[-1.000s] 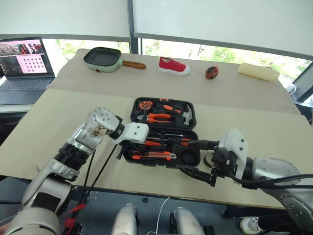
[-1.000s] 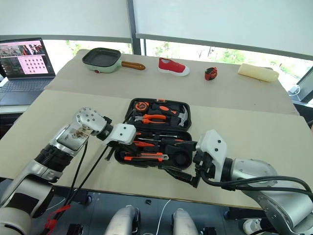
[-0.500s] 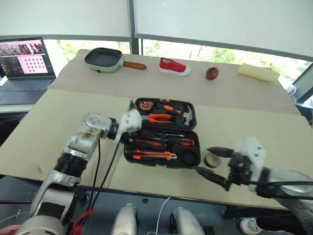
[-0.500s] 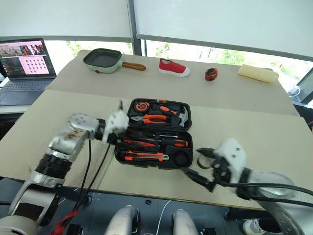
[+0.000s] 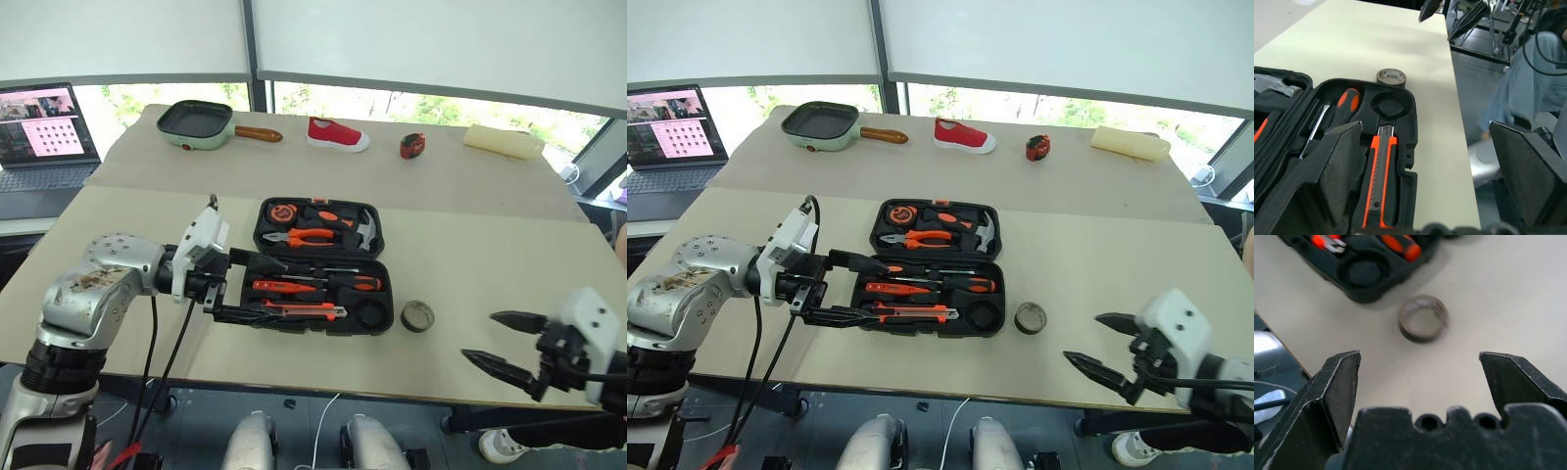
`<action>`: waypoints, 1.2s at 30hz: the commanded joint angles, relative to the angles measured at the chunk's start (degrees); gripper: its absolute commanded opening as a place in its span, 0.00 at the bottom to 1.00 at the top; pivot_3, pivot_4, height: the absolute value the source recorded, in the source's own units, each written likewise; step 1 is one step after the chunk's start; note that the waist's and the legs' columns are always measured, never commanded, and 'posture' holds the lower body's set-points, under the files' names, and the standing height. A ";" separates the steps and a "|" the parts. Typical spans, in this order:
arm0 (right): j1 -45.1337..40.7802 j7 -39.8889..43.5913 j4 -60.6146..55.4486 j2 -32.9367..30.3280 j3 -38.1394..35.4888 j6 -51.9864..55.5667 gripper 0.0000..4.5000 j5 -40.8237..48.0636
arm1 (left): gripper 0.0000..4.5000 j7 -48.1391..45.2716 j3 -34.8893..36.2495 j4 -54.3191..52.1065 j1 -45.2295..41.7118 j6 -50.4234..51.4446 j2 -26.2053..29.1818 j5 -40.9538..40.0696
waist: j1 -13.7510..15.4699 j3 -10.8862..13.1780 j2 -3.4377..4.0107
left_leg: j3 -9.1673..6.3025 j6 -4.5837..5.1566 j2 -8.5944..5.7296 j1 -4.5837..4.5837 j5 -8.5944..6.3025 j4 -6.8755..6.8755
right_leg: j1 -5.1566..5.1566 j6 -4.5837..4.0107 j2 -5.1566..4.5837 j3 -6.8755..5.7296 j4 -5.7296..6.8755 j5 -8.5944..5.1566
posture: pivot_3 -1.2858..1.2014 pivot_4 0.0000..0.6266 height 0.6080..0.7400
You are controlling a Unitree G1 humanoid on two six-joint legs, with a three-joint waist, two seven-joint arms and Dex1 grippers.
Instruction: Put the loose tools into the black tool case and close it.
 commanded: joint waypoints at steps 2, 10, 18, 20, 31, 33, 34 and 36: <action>-9.76 -2.98 3.13 -0.77 14.14 -1.66 1.00 -6.80 | 0.98 1.65 -0.33 -4.04 0.58 -0.26 0.80 -0.78 | -0.03 0.03 0.01 | 0.04 0.00 -0.03 -0.06 0.00 -0.02 | -0.07 -0.04 -0.01 0.05 -0.02 0.03 | 0.52 0.24 1.00; -18.98 -4.39 9.56 1.50 27.86 -2.58 0.77 -14.74 | 1.00 3.58 -0.63 -6.18 1.66 -0.48 1.96 -0.50 | 0.50 0.07 0.04 | 0.08 0.00 -0.06 -0.12 0.00 -0.10 | -0.13 -0.04 -0.02 0.04 -0.05 0.02 | 0.52 0.24 1.00; -23.22 -5.49 15.83 4.03 32.49 -3.68 0.16 -19.38 | 1.00 3.91 -1.36 -5.47 1.04 -1.44 2.74 0.39 | 0.53 0.09 0.00 | 0.10 0.00 -0.04 -0.09 0.00 -0.10 | -0.12 -0.04 0.00 0.03 -0.04 0.03 | 0.52 0.24 1.00; -22.54 -5.15 14.99 3.74 31.47 -3.67 0.01 -18.97 | 1.00 3.69 -1.53 -5.17 1.06 -1.79 2.96 0.64 | 0.57 0.09 0.00 | 0.11 0.00 -0.04 -0.09 0.00 -0.10 | -0.11 -0.04 -0.01 0.03 -0.04 0.03 | 0.52 0.24 1.00; -30.31 0.93 -1.43 3.02 29.03 1.96 0.01 -6.21 | 1.00 2.81 -2.48 -4.78 2.04 -3.63 3.73 1.91 | 0.20 0.13 0.04 | 0.09 0.00 0.03 -0.07 0.00 -0.15 | -0.15 -0.07 0.05 0.03 -0.01 0.01 | 0.52 0.24 1.00; -32.64 1.25 -1.88 3.61 32.68 2.28 0.01 -6.77 | 1.00 2.97 -2.41 -4.96 2.01 -3.51 3.68 1.75 | 0.19 0.15 0.00 | 0.10 0.00 0.02 -0.07 0.00 -0.17 | -0.14 -0.07 0.03 0.01 -0.04 0.01 | 0.52 0.24 1.00; -33.69 1.20 -1.26 3.84 34.81 2.03 0.01 -7.96 | 1.00 3.04 -2.35 -5.22 2.16 -3.47 3.71 1.64 | 0.23 0.16 -0.01 | 0.11 0.00 0.01 -0.08 0.00 -0.17 | -0.15 -0.08 0.01 0.02 -0.05 0.01 | 0.52 0.24 1.00; -35.36 1.03 1.04 3.94 38.63 0.58 0.01 -11.32 | 1.00 3.11 -2.19 -5.78 2.53 -3.33 3.85 1.40 | 0.36 0.17 -0.02 | 0.12 0.00 -0.02 -0.10 0.00 -0.17 | -0.16 -0.07 -0.02 0.02 -0.06 0.01 | 0.52 0.24 1.00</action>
